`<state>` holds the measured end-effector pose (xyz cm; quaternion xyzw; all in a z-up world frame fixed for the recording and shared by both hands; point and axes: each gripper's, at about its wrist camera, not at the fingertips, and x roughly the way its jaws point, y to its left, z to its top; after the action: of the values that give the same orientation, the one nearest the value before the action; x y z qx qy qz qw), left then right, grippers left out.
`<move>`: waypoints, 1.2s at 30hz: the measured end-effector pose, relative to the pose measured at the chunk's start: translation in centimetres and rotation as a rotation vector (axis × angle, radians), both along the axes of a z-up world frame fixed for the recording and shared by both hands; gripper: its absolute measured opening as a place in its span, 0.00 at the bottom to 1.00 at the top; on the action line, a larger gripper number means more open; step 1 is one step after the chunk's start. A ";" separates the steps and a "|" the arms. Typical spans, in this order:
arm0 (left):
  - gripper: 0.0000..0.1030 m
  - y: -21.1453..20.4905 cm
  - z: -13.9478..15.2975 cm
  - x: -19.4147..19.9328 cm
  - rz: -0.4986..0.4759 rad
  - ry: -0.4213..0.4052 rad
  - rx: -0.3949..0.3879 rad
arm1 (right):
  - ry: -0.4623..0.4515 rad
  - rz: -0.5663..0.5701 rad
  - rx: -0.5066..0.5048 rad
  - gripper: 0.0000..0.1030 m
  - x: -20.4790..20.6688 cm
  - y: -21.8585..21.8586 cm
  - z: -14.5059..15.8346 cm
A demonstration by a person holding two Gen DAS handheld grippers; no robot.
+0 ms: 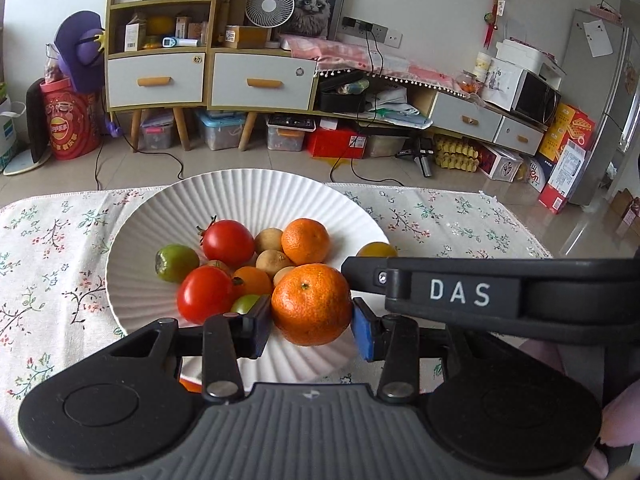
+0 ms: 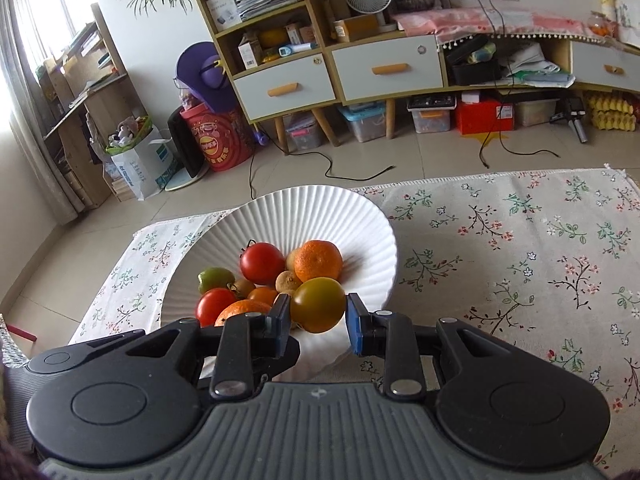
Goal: Organize fruits
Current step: 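Carry the tangerine and tomato over the white bowl and open both tools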
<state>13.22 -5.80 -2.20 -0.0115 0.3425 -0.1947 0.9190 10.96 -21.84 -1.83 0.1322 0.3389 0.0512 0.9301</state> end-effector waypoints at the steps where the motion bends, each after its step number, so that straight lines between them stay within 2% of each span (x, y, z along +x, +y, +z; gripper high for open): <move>1: 0.40 -0.2 0.0 0.0 -0.001 -0.004 0.001 | 0.003 -0.005 0.000 0.25 0.0 0.0 0.0; 8: 0.41 -0.2 0.1 0.1 -0.002 -0.018 -0.005 | 0.002 -0.017 0.015 0.27 0.0 -0.3 0.0; 12: 0.44 0.0 0.5 0.0 0.005 -0.030 -0.002 | -0.006 -0.019 0.022 0.29 -0.2 -0.3 0.2; 16: 0.54 0.6 0.9 -0.4 0.018 -0.041 -0.004 | -0.010 -0.017 0.020 0.49 -0.2 -0.3 0.6; 20: 0.65 1.8 1.5 -1.1 0.023 -0.049 -0.015 | -0.014 -0.009 0.015 0.61 -0.5 -0.3 0.9; 24: 0.74 3.1 2.1 -1.9 0.043 -0.056 -0.022 | -0.019 -0.014 0.012 0.68 -0.9 -0.7 1.3; 28: 0.82 4.8 2.8 -2.6 0.050 -0.010 -0.050 | -0.015 -0.013 0.013 0.74 -1.3 -1.0 1.5; 33: 0.90 6.4 3.4 -4.5 0.096 -0.030 -0.012 | -0.005 0.010 0.007 0.78 -2.0 -0.6 1.7; 36: 0.92 7.5 2.9 -6.0 0.145 -0.007 0.010 | -0.009 0.019 0.013 0.82 -2.4 -0.4 2.1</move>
<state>7.27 1.67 0.71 -0.0309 0.3383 -0.1260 0.9320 8.51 -22.23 0.23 0.1348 0.3355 0.0628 0.9302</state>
